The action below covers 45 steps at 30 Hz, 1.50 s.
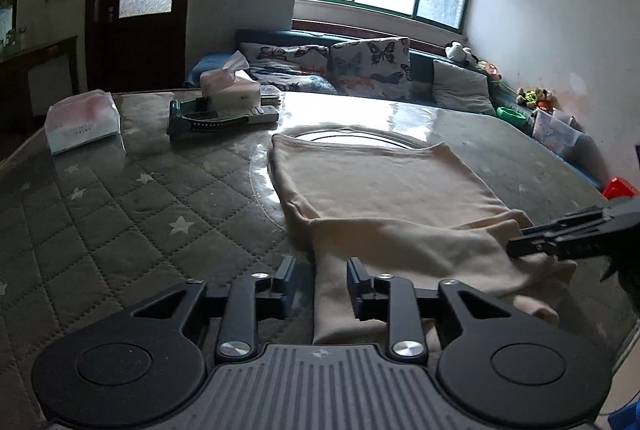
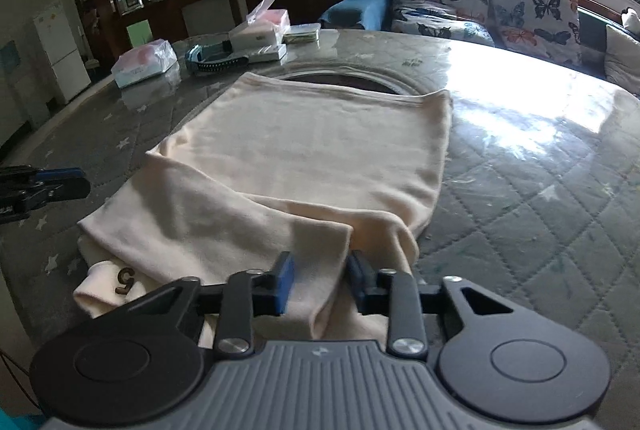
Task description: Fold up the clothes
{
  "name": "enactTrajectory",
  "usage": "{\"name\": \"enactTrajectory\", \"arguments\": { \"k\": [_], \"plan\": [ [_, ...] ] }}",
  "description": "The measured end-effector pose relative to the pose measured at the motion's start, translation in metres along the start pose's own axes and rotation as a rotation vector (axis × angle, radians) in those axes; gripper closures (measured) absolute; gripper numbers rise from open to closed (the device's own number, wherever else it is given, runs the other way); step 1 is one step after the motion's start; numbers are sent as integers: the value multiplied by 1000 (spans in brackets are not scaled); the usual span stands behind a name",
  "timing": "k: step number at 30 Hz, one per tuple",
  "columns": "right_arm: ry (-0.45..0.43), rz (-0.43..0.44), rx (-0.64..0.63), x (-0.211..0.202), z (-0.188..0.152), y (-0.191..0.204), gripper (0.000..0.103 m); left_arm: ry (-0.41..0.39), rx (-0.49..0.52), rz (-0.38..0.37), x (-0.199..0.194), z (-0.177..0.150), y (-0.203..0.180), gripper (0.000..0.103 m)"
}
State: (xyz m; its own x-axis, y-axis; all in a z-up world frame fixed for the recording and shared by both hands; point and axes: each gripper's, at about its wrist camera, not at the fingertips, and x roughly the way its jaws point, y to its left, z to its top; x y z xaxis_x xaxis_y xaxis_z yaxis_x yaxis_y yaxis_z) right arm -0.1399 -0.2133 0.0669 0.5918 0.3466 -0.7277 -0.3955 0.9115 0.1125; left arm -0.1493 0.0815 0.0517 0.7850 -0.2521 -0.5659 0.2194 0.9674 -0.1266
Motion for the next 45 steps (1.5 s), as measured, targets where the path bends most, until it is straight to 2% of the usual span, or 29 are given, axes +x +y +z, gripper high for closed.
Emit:
{"name": "enactTrajectory", "arguments": {
  "k": [4, 14, 17, 24, 28, 32, 36, 45],
  "plan": [
    [-8, -20, -14, -5, 2, 1, 95, 9, 19, -18, 0, -3, -2, 73],
    [-35, -104, -61, -23, 8, 1, 93, 32, 45, -35, 12, -1, -7, 73],
    [-26, -102, -48, -19, 4, -1, 91, 29, 60, -39, 13, 5, -10, 75],
    [-92, -78, -68, -27, 16, 0, 88, 23, 78, -75, 34, 26, -25, 75],
    [-67, -45, -54, -10, 15, 0, 88, 60, 92, -59, 58, 29, -33, 75],
    [-34, -50, -71, 3, 5, -4, 89, 104, 117, -41, 75, 26, -36, 75],
    [-49, -42, -90, -11, 3, -1, 88, 100, 148, -45, 66, 21, -36, 75],
    [-20, -40, -159, -20, -15, 6, 88, 78, 232, -103, 23, 10, -49, 74]
  ]
}}
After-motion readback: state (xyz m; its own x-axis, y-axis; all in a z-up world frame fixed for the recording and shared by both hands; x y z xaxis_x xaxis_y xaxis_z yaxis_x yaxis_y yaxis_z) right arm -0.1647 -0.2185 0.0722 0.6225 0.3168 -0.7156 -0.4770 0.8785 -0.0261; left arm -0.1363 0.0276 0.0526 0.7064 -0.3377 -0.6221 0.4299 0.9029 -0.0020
